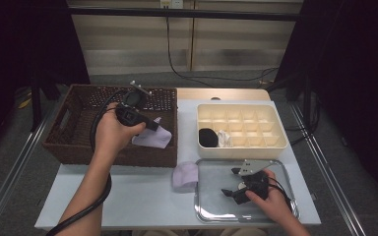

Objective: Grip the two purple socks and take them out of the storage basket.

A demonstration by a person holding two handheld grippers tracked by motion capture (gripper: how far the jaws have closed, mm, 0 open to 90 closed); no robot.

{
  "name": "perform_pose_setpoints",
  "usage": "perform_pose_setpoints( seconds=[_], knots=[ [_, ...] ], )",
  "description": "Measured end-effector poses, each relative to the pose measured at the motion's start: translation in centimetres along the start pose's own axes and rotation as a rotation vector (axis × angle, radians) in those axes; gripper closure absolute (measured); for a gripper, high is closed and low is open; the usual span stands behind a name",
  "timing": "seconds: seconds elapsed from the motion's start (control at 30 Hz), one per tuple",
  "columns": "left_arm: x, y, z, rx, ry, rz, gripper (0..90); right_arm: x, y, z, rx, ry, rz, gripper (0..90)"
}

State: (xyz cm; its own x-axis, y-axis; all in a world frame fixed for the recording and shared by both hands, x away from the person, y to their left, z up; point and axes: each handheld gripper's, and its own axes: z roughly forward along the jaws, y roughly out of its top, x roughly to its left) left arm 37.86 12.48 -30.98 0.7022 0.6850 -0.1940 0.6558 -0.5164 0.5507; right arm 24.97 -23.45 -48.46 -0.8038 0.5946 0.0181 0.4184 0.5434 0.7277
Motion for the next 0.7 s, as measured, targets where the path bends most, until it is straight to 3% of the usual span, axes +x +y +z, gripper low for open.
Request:
perform_pose_setpoints(
  seconds=[0.23, 0.7],
  knots=[
    [-1.1, -0.3, 0.1, -0.011, -0.036, 0.022, 81.2, 0.0, 0.0, 0.0, 0.001, -0.002, 0.0, 16.5],
    [-2.7, -0.6, 0.0, -0.021, -0.06, 0.065, 81.1, 0.0, 0.0, 0.0, -0.001, -0.001, -0.002, 16.5]
  ],
)
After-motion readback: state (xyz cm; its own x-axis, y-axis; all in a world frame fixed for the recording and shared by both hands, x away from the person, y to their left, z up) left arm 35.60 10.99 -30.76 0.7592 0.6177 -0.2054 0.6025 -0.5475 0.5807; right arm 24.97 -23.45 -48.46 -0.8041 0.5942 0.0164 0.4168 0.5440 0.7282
